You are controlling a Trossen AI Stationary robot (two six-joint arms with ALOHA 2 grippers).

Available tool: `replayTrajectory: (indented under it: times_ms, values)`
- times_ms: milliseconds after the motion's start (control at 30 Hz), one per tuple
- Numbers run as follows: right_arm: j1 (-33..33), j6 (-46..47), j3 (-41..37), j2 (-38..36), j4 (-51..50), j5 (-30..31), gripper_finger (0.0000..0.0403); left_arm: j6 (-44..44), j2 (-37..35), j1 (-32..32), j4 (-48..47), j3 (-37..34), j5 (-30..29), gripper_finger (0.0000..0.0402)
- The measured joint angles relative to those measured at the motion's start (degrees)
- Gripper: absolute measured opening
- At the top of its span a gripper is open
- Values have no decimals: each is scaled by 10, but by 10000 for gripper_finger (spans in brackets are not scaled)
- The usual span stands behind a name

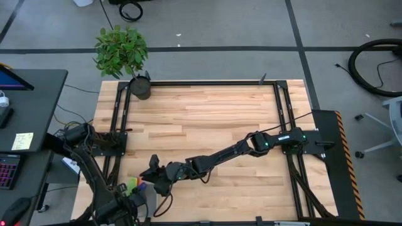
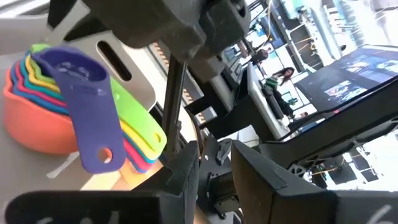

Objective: Nest measuring cups in basket
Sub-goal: Put the stacked measuring cups into the gray bin

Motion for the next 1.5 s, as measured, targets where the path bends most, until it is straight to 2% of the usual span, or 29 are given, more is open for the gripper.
replayTrajectory:
  times_ms: [167, 333, 433, 567, 633, 700, 833, 1000, 1267, 1500]
  values:
    - [-1, 6, 27, 1, -15, 0, 98, -41, -8, 6, 0, 1, 19, 48]
    - [-1, 19, 45, 1, -30, 0, 97, -45, -10, 3, -12, 24, -4, 21]
    - [0, 19, 58, 1, -77, -1, 91, -61, -10, -5, -35, 42, -16, 6]
    - [6, 33, 59, 1, -105, -6, 51, -116, -10, -26, -90, 50, -18, 6]
    - [10, 55, 59, 1, -110, -24, 20, -145, -10, -39, -96, 50, -14, 4]
    - [14, 79, 59, 1, -107, -46, 8, -173, -10, -50, -98, 50, -14, 4]
    - [22, 135, 59, 1, -107, -80, 8, -211, -9, -66, -117, 50, -25, 3]
    - [32, 184, 59, 1, -122, -86, 5, -241, 3, -79, -154, 48, -31, 2]
    - [32, 245, 59, 1, -159, -112, 3, -246, 7, -79, -71, -20, -30, 1]
    - [28, 263, 59, 0, -177, -158, 2, -252, 7, -79, -80, -27, -14, 1]
